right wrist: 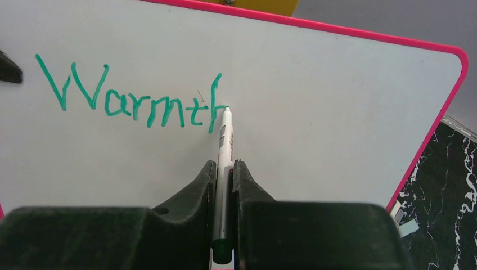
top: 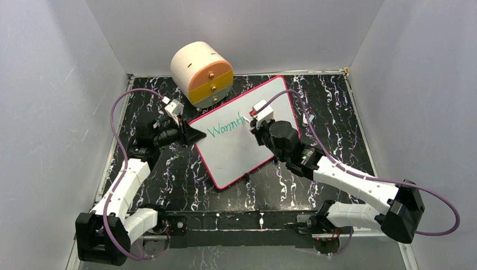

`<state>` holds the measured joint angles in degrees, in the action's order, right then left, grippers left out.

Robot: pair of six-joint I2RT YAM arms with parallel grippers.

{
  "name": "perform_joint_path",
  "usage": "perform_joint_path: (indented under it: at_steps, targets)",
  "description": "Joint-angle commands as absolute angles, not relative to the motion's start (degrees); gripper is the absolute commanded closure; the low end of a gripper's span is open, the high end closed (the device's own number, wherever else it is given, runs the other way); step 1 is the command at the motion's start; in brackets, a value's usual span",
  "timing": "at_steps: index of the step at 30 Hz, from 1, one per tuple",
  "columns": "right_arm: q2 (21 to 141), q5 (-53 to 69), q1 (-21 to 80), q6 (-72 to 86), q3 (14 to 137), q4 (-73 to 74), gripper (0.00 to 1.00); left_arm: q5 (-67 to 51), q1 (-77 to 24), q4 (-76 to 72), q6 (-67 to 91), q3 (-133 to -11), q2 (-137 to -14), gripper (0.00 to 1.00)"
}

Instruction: Write a sentence on the whiteboard

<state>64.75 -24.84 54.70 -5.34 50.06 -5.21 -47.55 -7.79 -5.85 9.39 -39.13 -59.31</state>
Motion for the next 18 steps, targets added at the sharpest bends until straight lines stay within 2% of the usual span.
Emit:
perform_joint_path:
  at_steps: [1,18]
  targets:
    - [64.49,-25.95,54.08,-4.33,51.16,-4.69,1.00,-40.24,-9.47,3.34,-1.66,-36.03,-62.05,1.00]
    - [63.60,-24.21,54.08,-2.24,50.78,-0.18,1.00,-39.90,-9.49,3.43,-1.76,-36.10,-61.96,1.00]
